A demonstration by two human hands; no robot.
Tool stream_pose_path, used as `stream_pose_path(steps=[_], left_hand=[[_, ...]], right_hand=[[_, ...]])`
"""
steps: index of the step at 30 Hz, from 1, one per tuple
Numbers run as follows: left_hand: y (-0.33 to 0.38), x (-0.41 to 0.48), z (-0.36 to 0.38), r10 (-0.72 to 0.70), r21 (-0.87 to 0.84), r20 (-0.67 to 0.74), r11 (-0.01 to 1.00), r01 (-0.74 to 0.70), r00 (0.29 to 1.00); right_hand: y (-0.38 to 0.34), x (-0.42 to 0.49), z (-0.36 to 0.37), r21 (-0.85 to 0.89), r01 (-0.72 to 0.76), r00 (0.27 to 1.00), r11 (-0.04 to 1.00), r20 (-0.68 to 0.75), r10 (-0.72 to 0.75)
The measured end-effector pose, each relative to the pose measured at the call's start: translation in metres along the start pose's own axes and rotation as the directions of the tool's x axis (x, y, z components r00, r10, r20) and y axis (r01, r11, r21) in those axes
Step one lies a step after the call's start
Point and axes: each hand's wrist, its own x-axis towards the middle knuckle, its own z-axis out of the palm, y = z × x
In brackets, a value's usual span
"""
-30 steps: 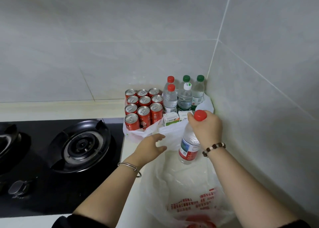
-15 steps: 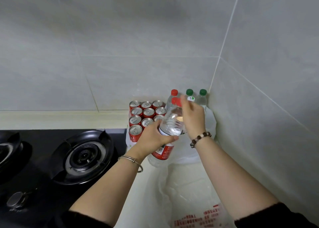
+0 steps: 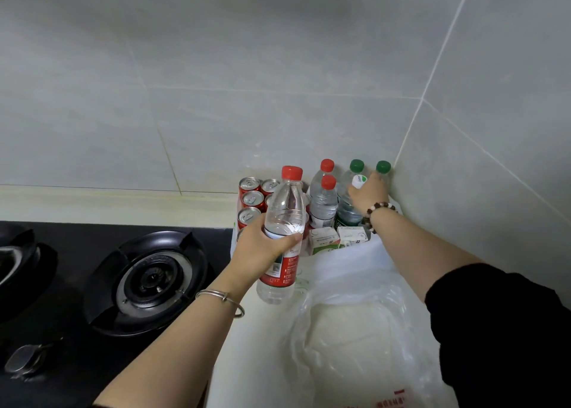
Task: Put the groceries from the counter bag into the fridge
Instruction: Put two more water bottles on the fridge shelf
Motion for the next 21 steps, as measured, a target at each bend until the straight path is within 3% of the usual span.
stream_pose_path(steps=[4,10,15,21], left_hand=[[-0.006,0.001,-0.008,-0.022,0.025,-0.029,0.999,0.023,0.999],[-0.010,0.001,-0.011,-0.035,0.015,-0.087,0.999,0.037,0.996],[-0.005,-0.008,-0.013,-0.052,-0.004,-0.133,0.999,0.051,0.990],[0.007,-0.032,-0.039,-0.030,-0.055,-0.134,0.998,0.022,0.991]], right_hand=[[0.005,0.014,0.011,0.076,-0.097,0.992,0.992,0.085,0.090],[0.015,0.017,0.023,0.069,-0.097,0.984,0.993,-0.142,0.106],[0.004,0.003,0.008,0.072,0.110,0.961,0.991,-0.261,-0.087],[-0.044,-0.047,-0.013,0.038,0.350,0.871,0.936,-0.382,-0.310]])
